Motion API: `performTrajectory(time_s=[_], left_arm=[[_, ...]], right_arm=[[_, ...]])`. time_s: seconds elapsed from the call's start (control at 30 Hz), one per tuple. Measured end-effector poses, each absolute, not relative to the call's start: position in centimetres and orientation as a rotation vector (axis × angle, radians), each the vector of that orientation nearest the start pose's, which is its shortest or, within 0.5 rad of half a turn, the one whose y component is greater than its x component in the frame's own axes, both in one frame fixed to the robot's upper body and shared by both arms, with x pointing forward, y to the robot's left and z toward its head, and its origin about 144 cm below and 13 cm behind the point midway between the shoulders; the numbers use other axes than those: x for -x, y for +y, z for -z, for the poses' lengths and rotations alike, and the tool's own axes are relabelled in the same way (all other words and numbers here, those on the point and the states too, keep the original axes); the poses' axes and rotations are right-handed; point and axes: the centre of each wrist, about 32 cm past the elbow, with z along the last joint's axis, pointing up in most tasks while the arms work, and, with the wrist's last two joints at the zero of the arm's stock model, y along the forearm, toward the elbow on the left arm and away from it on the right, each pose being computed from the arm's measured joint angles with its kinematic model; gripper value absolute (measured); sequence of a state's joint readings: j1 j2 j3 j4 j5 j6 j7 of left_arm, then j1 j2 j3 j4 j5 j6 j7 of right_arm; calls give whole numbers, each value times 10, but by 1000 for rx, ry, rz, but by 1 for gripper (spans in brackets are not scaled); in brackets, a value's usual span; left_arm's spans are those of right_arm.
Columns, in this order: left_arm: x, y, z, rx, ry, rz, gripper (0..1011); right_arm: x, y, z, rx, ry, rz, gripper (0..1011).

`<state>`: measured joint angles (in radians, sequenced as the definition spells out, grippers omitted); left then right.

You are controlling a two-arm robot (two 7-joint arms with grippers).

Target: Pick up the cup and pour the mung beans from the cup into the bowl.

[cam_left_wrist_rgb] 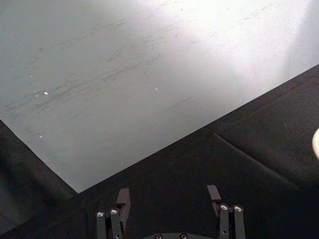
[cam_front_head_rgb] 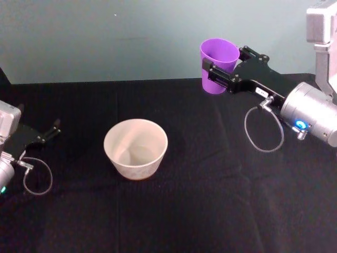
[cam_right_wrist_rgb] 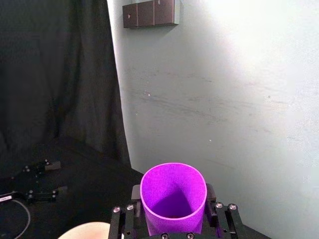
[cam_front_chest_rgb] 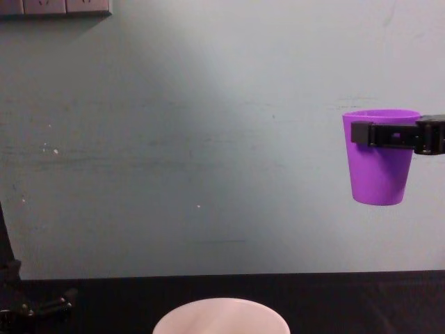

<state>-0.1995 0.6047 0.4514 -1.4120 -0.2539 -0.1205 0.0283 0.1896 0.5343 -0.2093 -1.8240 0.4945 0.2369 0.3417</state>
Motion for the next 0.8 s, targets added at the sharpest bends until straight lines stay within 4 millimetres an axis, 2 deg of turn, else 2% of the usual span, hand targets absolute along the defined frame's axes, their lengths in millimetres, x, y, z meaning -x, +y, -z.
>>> performTrajectory(time_s=[0.8], left_arm=[[-489,310,-1140,-304,-285,-1248,1000]], right_arm=[[-482,-282,-1280,23,-105,932,733]])
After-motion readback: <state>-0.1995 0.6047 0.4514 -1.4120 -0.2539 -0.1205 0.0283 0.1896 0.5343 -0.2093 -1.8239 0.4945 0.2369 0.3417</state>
